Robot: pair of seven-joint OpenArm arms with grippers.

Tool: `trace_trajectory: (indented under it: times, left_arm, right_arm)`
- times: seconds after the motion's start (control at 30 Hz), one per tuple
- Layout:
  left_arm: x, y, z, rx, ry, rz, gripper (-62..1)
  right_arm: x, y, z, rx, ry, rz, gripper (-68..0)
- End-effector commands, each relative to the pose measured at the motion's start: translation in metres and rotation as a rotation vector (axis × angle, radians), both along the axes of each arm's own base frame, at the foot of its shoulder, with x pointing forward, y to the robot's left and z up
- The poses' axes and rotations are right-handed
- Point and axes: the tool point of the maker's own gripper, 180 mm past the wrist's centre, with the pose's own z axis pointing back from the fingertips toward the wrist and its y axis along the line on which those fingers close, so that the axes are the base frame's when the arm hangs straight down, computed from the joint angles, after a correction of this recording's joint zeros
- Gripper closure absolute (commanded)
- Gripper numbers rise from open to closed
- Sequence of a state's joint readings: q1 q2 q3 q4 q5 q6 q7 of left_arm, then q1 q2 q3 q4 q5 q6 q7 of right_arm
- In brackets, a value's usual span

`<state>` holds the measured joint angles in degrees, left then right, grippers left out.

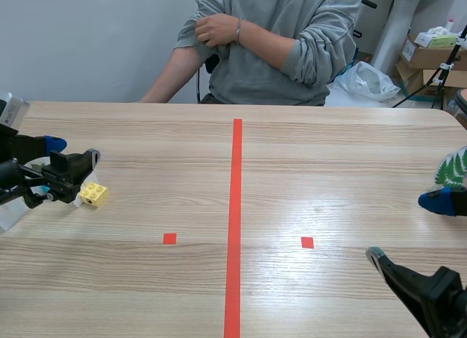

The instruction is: Do the leaf sorting experiment

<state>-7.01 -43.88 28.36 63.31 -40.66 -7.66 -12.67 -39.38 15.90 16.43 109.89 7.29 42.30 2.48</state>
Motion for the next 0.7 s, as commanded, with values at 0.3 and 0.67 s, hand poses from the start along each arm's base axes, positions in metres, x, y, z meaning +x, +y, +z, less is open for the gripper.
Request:
trace_trajectory:
  times: [0.3,0.67]
  left_arm:
    - [-0.080,-0.098,0.084,-0.050,-0.168,-0.143,-43.5]
    - [-0.134,-0.135,0.107,-0.091,-0.165,-0.174,-45.5]
  right_arm:
    - [0.008,0.000,0.013,0.002,-0.045,0.011,-54.3]
    - [0.008,0.000,0.013,0.002,-0.046,0.012,-54.3]
